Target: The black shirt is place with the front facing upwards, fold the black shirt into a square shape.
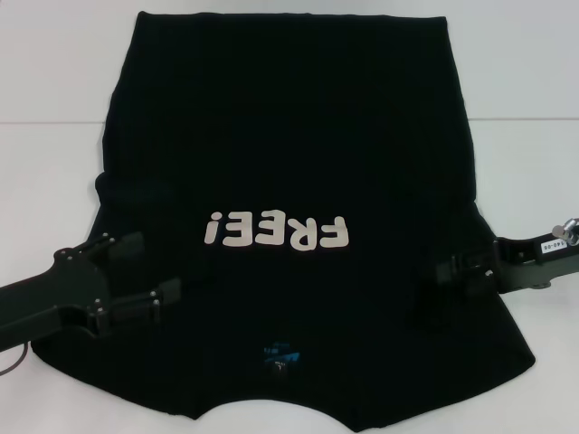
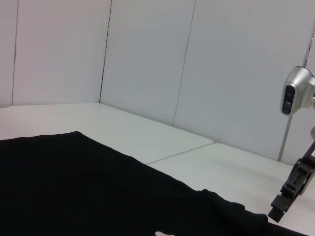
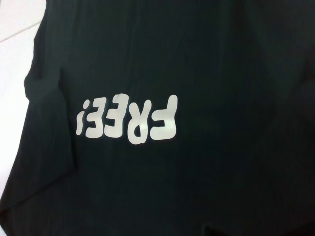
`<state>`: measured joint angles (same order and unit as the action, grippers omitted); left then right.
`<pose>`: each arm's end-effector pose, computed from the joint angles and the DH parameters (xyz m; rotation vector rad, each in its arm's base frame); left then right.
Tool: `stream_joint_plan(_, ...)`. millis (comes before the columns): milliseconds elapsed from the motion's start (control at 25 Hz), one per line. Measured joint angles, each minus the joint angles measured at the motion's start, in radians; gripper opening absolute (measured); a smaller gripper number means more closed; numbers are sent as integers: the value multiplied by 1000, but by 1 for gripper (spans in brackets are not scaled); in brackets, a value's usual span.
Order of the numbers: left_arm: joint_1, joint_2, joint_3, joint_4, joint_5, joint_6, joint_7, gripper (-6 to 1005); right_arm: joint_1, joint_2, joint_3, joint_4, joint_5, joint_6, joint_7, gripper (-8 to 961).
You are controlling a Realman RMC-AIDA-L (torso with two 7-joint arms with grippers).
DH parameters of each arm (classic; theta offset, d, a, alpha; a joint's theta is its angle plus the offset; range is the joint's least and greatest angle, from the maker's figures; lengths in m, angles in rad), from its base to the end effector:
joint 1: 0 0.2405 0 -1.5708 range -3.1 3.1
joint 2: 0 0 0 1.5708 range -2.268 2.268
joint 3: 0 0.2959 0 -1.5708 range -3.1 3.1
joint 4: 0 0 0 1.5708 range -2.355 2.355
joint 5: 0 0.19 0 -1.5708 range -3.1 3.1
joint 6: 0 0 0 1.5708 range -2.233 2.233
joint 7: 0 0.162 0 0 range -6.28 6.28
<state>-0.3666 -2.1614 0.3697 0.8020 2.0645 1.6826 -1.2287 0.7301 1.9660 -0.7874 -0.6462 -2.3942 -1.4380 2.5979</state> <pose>-0.3157 0.2901 -0.0093 -2.4633 -0.6054 -0.7684 0.2858 0.3908 -0.0154 -2.2244 1.9238 0.1437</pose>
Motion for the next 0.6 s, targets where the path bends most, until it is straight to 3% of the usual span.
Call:
stream_joint_plan(240, 1, 0, -5, 2, -1, 0, 0, 945, 6, 14, -4, 4, -6, 30, 6, 688)
stream_joint_plan(600, 0, 2, -11, -1, -1, 0, 0, 944, 10, 14, -22, 25, -7, 59, 19, 687)
